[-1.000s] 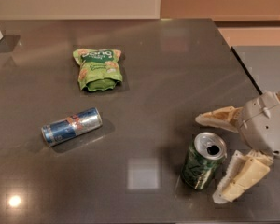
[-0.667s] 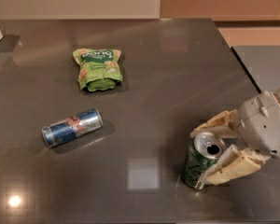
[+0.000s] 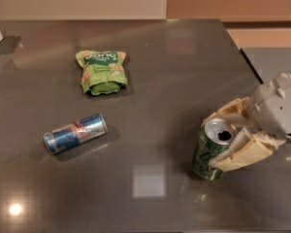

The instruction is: Pick green can

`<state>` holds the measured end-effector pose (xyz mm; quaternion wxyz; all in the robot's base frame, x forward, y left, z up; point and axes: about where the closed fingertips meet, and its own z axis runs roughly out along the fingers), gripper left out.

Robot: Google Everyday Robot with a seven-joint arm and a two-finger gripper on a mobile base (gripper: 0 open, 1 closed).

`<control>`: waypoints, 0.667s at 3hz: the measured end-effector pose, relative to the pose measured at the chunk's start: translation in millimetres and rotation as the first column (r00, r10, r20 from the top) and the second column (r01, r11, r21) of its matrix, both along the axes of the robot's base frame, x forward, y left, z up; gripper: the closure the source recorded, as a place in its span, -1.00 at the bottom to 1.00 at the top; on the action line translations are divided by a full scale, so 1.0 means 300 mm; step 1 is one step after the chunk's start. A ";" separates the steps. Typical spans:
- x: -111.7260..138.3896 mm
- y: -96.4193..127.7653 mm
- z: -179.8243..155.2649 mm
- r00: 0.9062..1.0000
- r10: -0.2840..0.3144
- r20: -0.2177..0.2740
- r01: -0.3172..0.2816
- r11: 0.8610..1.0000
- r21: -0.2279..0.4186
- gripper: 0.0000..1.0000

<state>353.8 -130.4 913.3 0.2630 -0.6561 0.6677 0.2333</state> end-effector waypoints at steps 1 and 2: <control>0.080 -0.013 0.119 0.999 -0.023 0.033 0.023 1.000 0.007 1.00; 0.189 -0.043 0.236 0.997 -0.050 0.052 0.050 0.999 -0.010 1.00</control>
Offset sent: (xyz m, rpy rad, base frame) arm 0.1013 -0.0280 0.1213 -0.0386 -0.0813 -0.0828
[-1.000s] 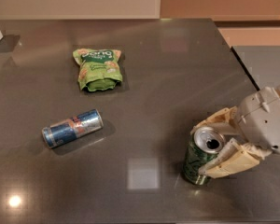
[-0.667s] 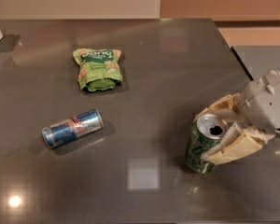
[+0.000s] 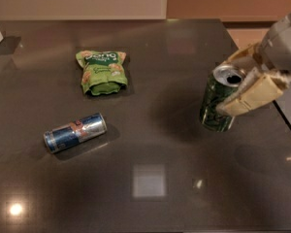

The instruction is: Pick green can

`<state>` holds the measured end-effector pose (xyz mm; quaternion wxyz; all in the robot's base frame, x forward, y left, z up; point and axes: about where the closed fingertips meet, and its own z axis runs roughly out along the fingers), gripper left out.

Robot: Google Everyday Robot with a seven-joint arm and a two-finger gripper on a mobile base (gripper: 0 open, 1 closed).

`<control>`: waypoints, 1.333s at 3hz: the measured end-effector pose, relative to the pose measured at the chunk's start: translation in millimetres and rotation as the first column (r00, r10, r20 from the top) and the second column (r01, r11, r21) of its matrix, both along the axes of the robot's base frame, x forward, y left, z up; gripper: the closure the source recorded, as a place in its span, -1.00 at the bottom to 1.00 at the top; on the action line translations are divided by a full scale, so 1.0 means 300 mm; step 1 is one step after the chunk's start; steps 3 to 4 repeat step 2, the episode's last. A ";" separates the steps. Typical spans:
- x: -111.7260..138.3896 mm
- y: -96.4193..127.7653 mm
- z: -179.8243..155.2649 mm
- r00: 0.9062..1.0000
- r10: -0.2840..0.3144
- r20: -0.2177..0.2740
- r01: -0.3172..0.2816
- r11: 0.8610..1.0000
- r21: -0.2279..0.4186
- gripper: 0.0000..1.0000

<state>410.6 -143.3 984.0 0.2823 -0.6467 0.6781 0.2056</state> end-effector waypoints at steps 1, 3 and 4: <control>0.121 -0.048 0.072 1.000 -0.017 0.006 0.017 1.000 -0.019 1.00; 0.149 -0.050 0.149 0.997 -0.025 0.067 0.026 1.000 -0.008 1.00; 0.149 -0.050 0.149 0.997 -0.025 0.067 0.026 1.000 -0.008 1.00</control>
Offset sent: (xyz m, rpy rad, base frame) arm 0.0310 -0.0124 0.0185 -0.0175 -0.0033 -0.0144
